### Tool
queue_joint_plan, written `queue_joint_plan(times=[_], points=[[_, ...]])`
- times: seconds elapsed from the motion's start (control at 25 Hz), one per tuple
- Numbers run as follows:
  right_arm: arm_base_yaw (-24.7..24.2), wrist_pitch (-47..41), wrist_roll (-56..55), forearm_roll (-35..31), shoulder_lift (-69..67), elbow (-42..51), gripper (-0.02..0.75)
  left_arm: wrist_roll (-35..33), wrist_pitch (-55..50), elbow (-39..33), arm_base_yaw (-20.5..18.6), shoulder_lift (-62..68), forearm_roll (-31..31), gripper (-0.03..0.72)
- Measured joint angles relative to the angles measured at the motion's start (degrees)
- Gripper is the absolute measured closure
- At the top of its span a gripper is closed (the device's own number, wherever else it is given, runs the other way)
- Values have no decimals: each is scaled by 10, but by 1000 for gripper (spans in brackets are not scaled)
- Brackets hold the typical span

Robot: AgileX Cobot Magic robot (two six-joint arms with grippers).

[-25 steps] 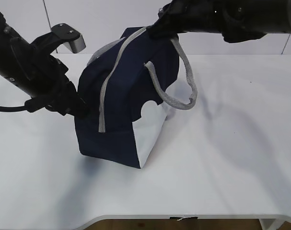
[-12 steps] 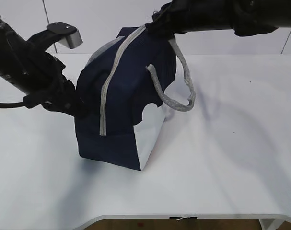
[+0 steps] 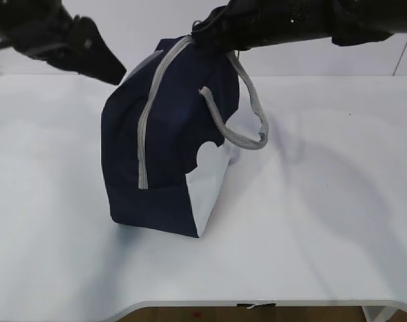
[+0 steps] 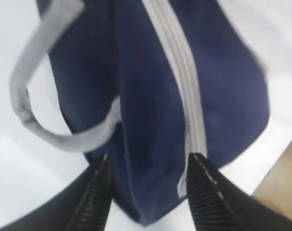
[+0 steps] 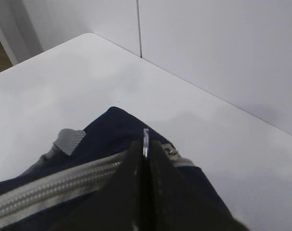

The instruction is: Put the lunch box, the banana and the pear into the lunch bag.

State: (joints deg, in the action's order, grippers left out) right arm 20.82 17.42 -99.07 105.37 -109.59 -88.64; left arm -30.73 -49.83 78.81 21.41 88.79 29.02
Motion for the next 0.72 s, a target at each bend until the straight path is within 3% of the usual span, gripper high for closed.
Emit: queue_joint_plan(times=[0.32,0.72], points=[[0,19,-5,0,1,0,732,39,-4,61,0,19,38,159],[0,33,-5,0,1,0,732,40,-7,60,0,59,63,138]])
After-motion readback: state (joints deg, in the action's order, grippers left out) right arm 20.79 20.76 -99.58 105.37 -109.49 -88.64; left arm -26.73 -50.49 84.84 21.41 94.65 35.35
